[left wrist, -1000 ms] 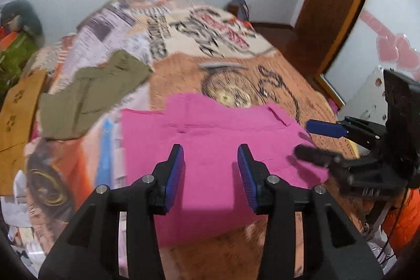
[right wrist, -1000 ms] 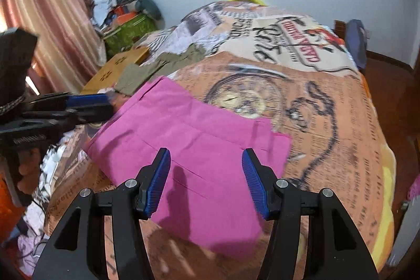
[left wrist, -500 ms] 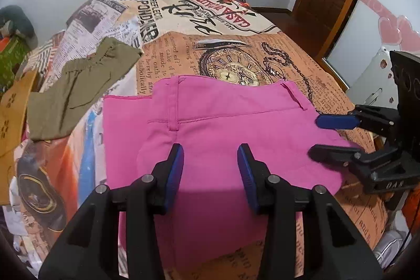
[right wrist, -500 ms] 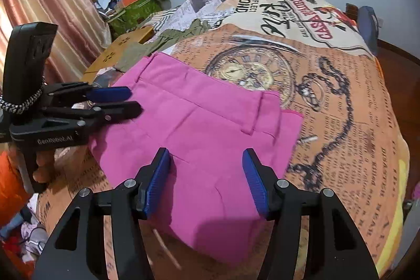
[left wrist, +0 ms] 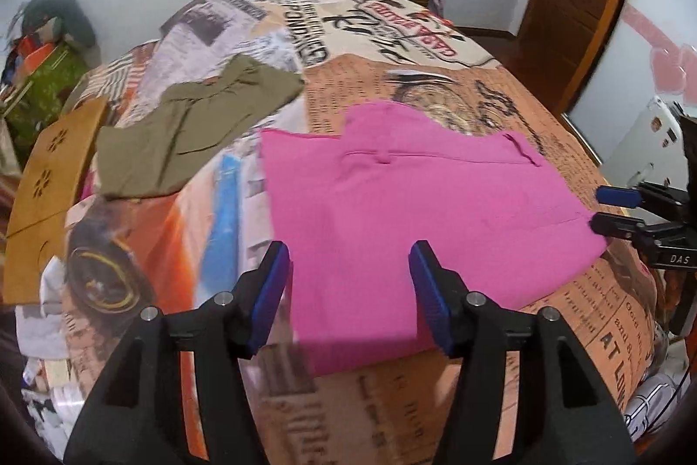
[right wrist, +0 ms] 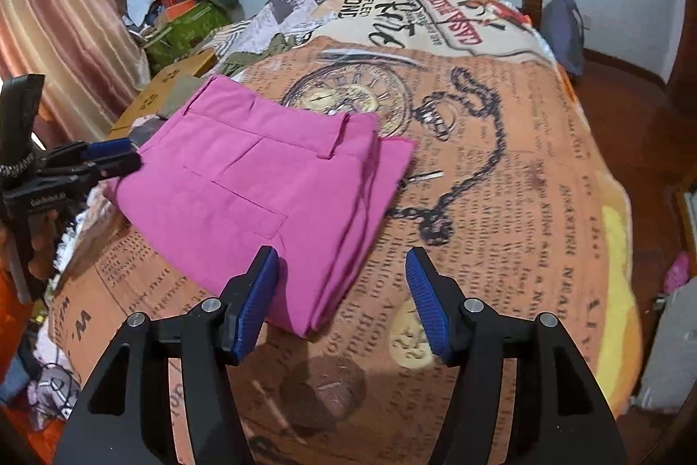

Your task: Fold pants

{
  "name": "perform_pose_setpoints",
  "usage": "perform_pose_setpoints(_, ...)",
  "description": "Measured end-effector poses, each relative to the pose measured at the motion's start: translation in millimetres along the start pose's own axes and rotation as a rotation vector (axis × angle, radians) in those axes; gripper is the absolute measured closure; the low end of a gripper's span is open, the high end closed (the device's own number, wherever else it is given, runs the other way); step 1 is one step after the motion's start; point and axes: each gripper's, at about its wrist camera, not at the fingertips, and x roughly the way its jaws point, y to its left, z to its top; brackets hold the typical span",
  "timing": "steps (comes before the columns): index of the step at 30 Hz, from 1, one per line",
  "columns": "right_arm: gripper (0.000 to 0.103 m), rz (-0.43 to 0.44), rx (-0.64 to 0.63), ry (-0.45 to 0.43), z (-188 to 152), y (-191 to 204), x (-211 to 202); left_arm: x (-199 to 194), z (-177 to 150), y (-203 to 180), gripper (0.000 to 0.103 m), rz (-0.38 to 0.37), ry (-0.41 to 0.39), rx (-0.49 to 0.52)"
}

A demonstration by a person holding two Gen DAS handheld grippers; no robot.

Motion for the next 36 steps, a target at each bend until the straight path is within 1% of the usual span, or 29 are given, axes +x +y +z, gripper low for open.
perform_pose_setpoints(3,0.046,-0.008,0.011,-0.028,6,-3,-3,-2,5,15,0.045,0.008,0.004,-0.039)
perform_pose_setpoints(6,0.046,0.016,0.053,-0.049,15,-8,4,4,13,26,0.043,-0.037,0.021,-0.080)
perform_pose_setpoints(9,0.046,0.056,0.097,-0.022,20,-13,20,17,19,30,0.041,-0.074,0.043,-0.097)
perform_pose_setpoints(13,0.046,0.081,0.115,0.026,18,-16,39,37,23,32,0.039,-0.115,0.089,-0.121)
perform_pose_setpoints(15,0.046,0.112,0.142,0.045,17,-21,46,46,24,37,0.034,-0.145,0.098,-0.153)
perform_pose_setpoints(19,0.046,0.182,0.203,0.065,21,-32,54,58,26,47,0.030,-0.205,0.112,-0.214)
perform_pose_setpoints(21,0.046,0.212,0.233,0.078,23,-37,60,62,28,49,0.028,-0.218,0.114,-0.229)
perform_pose_setpoints(25,0.046,0.236,0.244,0.086,27,-38,65,67,34,49,0.028,-0.230,0.120,-0.234)
perform_pose_setpoints(26,0.044,0.240,0.243,0.088,28,-37,65,67,35,49,0.028,-0.234,0.123,-0.234)
perform_pose_setpoints(29,0.043,0.258,0.237,0.094,28,-33,64,64,35,45,0.028,-0.269,0.132,-0.229)
perform_pose_setpoints(32,0.043,0.283,0.240,0.102,24,-32,61,57,31,33,0.028,-0.304,0.141,-0.200)
perform_pose_setpoints(34,0.043,0.312,0.251,0.106,19,-30,56,54,27,26,0.028,-0.305,0.147,-0.177)
perform_pose_setpoints(36,0.043,0.322,0.246,0.106,17,-29,54,51,25,23,0.028,-0.305,0.150,-0.173)
